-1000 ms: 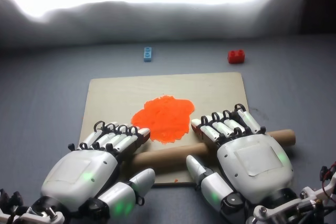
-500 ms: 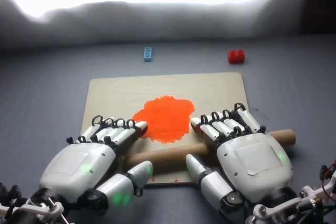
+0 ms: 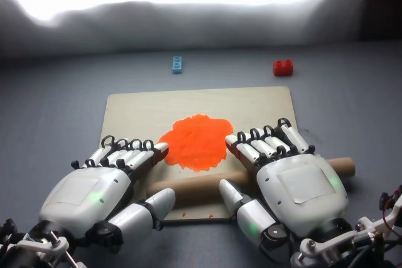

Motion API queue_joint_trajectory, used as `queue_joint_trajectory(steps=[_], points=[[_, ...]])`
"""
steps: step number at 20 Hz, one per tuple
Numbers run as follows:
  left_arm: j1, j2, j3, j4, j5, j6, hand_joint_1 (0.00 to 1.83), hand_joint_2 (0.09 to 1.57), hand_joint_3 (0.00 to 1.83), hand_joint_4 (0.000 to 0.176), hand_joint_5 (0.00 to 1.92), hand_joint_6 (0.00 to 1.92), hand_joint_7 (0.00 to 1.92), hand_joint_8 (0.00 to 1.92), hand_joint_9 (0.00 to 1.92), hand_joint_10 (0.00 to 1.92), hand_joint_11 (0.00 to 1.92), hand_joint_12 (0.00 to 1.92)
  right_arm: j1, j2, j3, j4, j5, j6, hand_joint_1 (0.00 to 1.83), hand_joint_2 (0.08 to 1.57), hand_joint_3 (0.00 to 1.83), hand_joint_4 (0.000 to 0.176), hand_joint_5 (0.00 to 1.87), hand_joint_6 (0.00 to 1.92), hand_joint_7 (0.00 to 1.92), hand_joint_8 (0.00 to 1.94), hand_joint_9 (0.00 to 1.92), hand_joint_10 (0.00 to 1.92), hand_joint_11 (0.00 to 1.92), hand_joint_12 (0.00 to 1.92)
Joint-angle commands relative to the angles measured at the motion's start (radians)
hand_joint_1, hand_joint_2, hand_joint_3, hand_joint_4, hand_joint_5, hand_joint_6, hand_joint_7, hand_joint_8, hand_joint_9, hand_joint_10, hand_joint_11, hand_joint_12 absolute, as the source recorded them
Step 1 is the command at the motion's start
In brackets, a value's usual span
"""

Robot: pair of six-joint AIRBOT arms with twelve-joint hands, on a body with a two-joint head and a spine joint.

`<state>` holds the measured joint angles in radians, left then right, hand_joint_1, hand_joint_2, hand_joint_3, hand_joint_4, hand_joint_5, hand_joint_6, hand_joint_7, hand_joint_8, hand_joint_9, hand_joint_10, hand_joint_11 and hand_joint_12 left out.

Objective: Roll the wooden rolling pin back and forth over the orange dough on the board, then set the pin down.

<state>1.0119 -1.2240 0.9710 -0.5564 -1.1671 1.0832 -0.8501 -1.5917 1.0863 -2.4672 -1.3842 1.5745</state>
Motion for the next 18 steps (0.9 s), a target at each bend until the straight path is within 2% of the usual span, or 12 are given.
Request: queue_joint_trajectory(steps=[1, 7, 11, 15, 18], points=[[-0.008, 0.007, -0.001, 0.039, -0.105, -0.003, 0.00, 1.49, 0.00, 0.000, 0.21, 0.00, 0.22, 0.00, 0.18, 0.00, 0.00, 0.29, 0.007, 0.005, -0.002, -0.078, -0.094, 0.003, 0.00, 1.53, 0.00, 0.000, 0.44, 0.00, 0.47, 0.00, 0.42, 0.00, 0.00, 1.06], [-0.010, 0.017, -0.006, 0.039, -0.105, -0.003, 0.00, 1.48, 0.00, 0.000, 0.21, 0.00, 0.23, 0.00, 0.19, 0.01, 0.00, 0.24, 0.016, 0.010, -0.002, -0.078, -0.096, 0.003, 0.00, 1.53, 0.00, 0.000, 0.41, 0.00, 0.44, 0.00, 0.39, 0.00, 0.00, 1.00], [-0.008, 0.032, -0.016, 0.039, -0.105, -0.002, 0.00, 1.49, 0.00, 0.000, 0.20, 0.00, 0.22, 0.00, 0.18, 0.00, 0.00, 0.29, 0.020, 0.012, -0.002, -0.078, -0.096, 0.003, 0.00, 1.53, 0.00, 0.000, 0.39, 0.00, 0.41, 0.00, 0.37, 0.00, 0.00, 0.97], [-0.013, 0.043, -0.024, 0.039, -0.105, -0.002, 0.00, 1.49, 0.00, 0.000, 0.19, 0.00, 0.21, 0.00, 0.17, 0.00, 0.00, 0.21, 0.029, 0.016, -0.002, -0.078, -0.100, 0.005, 0.00, 1.53, 0.00, 0.000, 0.38, 0.00, 0.39, 0.00, 0.36, 0.00, 0.00, 0.93], [-0.014, 0.044, -0.027, 0.039, -0.105, -0.003, 0.00, 1.49, 0.00, 0.000, 0.19, 0.00, 0.20, 0.00, 0.16, 0.00, 0.00, 0.23, 0.033, 0.020, -0.002, -0.078, -0.102, 0.006, 0.00, 1.52, 0.00, 0.000, 0.39, 0.00, 0.38, 0.00, 0.35, 0.00, 0.00, 0.92]])
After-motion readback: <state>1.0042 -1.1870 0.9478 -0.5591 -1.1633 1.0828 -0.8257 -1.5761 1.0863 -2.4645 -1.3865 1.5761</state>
